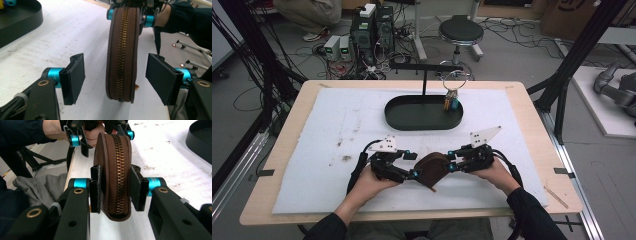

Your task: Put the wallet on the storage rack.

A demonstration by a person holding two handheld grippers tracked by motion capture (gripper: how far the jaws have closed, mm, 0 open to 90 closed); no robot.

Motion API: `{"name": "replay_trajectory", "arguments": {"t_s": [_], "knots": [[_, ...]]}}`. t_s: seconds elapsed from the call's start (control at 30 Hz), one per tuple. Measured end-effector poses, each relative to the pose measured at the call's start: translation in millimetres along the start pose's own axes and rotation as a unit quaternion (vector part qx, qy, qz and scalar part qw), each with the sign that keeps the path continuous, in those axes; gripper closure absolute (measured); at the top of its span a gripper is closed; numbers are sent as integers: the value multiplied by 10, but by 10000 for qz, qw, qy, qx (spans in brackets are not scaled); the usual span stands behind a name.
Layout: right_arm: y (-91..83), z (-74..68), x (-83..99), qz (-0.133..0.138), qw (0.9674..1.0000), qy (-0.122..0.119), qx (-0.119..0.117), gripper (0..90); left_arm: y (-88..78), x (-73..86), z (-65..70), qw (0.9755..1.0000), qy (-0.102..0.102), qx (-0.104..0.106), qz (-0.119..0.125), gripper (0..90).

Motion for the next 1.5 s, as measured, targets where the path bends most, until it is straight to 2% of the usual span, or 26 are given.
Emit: {"name": "replay_trajectory", "arguments": {"t_s": [0.1, 0.2, 0.23, 0.27, 0.4, 0.5, 0.57, 0.63, 0.8, 0.9, 1.0, 1.07, 1.2, 1.37, 1.5], "knots": [[1, -4, -2, 10, 10000, -7, -15, 668, 43, 32, 5, 9999, -31, 36, -118, 336], [1, -9, -3, 13, 10000, -8, -26, 667, 97, 85, 8, 9995, -86, 109, -277, 436], [0, -9, -3, 13, 10000, -18, -30, 667, 112, 104, 17, 9992, -90, 195, -332, 500], [1, -10, -2, 12, 10000, -20, -29, 667, 120, 108, 32, 9990, -90, 301, -322, 556], [-8, 0, 3, 24, 10000, 24, 17, 607, 110, 89, 49, 9991, -49, 343, -257, 647], [-10, 14, -1, 45, 9999, 57, 99, 460, 105, 84, 52, 9993, 28, 300, -243, 655], [-35, 25, -13, 97, 9998, 78, 167, 445, 96, 81, 53, 9992, 91, 277, -260, 657], [-74, 42, -35, 221, 9994, 111, 242, 391, 87, 63, 60, 9993, 143, 245, -230, 659], [-238, 159, -62, 454, 9963, 278, 676, 323, 24, -31, 73, 9993, 299, 125, -164, 660], [-358, 257, -53, 559, 9921, 362, 1066, 319, -32, -109, 78, 9993, 371, 61, -83, 660], [-515, 364, -35, 725, 9862, 464, 1417, 311, -95, -189, 68, 9989, 456, -113, -22, 660], [-617, 438, -13, 825, 9810, 538, 1670, 301, -144, -242, 40, 9985, 487, -247, 17, 660], [-759, 531, 34, 890, 9734, 668, 2005, 297, -227, -343, -32, 9973, 537, -488, 112, 660], [-883, 640, 88, 858, 9611, 758, 2513, 297, -299, -466, -97, 9955, 584, -709, 237, 660], [-925, 693, 124, 811, 9555, 826, 2713, 297, -331, -559, -150, 9936, 646, -871, 301, 660]]}}
Point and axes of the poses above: each handheld gripper's, and its own axes: y roughly forward along the jaws, x roughly out of its underside, z roughly to its right, the point moved 8 cm from there along y, roughly forward along the jaws, and after that the axes turned 1 degree about -y, right-handed, at the moved point
